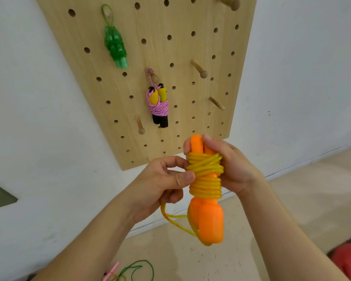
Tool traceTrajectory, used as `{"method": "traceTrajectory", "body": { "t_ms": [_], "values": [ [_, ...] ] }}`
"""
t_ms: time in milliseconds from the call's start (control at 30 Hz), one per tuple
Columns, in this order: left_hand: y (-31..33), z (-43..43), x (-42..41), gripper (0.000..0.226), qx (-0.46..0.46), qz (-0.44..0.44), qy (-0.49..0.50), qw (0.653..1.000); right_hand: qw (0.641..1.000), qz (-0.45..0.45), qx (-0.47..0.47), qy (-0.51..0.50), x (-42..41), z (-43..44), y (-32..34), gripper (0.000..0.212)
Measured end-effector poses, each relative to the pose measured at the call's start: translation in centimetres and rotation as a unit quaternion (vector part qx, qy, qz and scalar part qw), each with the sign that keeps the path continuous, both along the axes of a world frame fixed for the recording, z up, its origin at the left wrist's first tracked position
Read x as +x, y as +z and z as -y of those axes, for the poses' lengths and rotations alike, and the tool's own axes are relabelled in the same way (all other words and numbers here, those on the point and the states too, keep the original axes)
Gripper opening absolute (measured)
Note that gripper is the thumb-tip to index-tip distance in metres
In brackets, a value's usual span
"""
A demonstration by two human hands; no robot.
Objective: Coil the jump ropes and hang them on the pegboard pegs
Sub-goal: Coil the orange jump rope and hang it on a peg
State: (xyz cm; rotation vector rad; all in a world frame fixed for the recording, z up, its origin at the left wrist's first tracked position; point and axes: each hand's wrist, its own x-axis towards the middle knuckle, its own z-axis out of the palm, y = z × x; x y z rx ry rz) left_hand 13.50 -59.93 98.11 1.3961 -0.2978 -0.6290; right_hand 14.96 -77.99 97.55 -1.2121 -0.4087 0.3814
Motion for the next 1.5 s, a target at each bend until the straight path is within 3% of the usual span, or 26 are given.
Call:
{"method": "traceTrajectory", "body": {
  "t_ms": [67, 167, 300, 433, 500, 533, 667, 767, 867, 1033, 1133, 1367, 1433, 1500],
  "values": [
    [0.2, 0.1, -0.5, 0.063, 0.025, -0.005, 0.013, 1.0, 1.0, 0.0, -0.016, 0.01, 0.3, 0.1, 0.2, 0.032],
    [1.5, 0.2, -1.2, 0.033, 0.14, 0.067, 0.096, 0.983, 0.994, 0.024, -0.104, -0.033, 0.9, 0.5, 0.2, 0.031],
    [2.1, 0.1, -2.8, 0.006, 0.272, 0.331, 0.194, 0.883, 0.965, 0.052, -0.235, -0.1, 1.3, 0.8, 0.0, 0.035],
    [1.9, 1.2, -4.9, 0.031, 0.373, 0.541, 0.109, 0.746, 0.96, 0.025, -0.247, -0.128, 1.4, 0.3, -0.5, 0.032],
    [2.0, 1.7, -5.5, 0.034, 0.399, 0.568, 0.082, 0.715, 0.96, 0.029, -0.249, -0.126, 1.4, 0.1, -0.7, 0.03],
    [2.2, 1.8, -5.7, 0.033, 0.396, 0.553, 0.077, 0.729, 0.96, 0.035, -0.249, -0.123, 1.2, 0.1, -0.6, 0.031],
    [4.2, 1.4, -5.0, 0.019, 0.222, 0.349, 0.109, 0.904, 0.963, 0.06, -0.22, -0.14, 0.2, 0.8, 0.5, 0.032],
    [4.4, 0.6, -3.4, 0.019, 0.124, 0.228, 0.127, 0.957, 0.977, 0.056, -0.146, -0.145, 0.0, 1.2, 1.1, 0.031],
    [3.6, 0.2, -2.0, 0.021, 0.103, 0.173, 0.125, 0.972, 0.995, 0.025, -0.035, -0.093, -0.2, 0.6, 1.5, 0.031],
    [3.5, 0.5, -1.1, 0.017, 0.071, 0.15, 0.123, 0.978, 0.995, 0.002, 0.068, -0.067, -0.6, 0.0, 2.2, 0.032],
    [3.5, 0.5, -1.1, 0.006, 0.045, 0.166, 0.136, 0.976, 0.993, 0.004, 0.084, -0.083, -0.4, -0.2, 2.1, 0.032],
    [4.9, -0.2, -2.0, 0.009, 0.083, 0.341, 0.124, 0.928, 0.99, -0.014, 0.117, -0.071, -0.7, -0.2, 1.8, 0.034],
    [5.1, -0.2, -2.0, 0.01, 0.082, 0.34, 0.098, 0.932, 0.99, -0.02, 0.127, -0.064, -0.7, -0.2, 1.8, 0.034],
    [4.9, -0.2, -1.7, 0.011, 0.058, 0.283, 0.07, 0.955, 0.989, -0.024, 0.137, -0.053, -0.7, -0.3, 1.9, 0.035]
  ]
}}
